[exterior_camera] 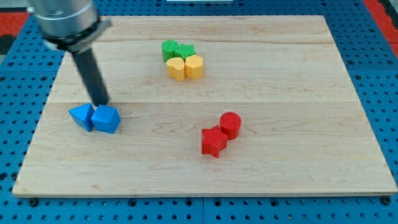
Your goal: Move the blue triangle towards the group of blocks
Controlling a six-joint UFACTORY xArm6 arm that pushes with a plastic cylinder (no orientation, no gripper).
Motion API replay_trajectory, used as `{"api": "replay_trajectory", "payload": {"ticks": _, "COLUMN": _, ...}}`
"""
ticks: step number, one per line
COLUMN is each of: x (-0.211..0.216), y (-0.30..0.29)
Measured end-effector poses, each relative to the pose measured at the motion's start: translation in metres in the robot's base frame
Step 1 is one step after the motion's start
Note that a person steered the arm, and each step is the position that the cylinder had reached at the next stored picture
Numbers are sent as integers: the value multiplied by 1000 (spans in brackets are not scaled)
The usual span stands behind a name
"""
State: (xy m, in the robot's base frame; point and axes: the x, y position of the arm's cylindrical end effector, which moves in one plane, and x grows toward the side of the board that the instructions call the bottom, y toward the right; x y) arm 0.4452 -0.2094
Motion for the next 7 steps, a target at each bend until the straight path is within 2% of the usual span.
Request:
{"api": "replay_trajectory", "payload": {"ticks": 1, "x": -14, "y": -39}}
{"api": "replay_trajectory", "payload": {"ticks": 2, "x": -4, "y": -75}}
{"api": "replay_trajectory", "payload": {"ticks": 3, "x": 44, "y": -94}}
{"api": "replay_trajectory", "payload": {"ticks": 4, "x": 67, "y": -75}}
{"api": "replay_trajectory", "payload": {"ticks": 5, "x": 56, "y": -13}}
{"api": "replay_trajectory", "payload": {"ticks": 7, "x": 10, "y": 40}}
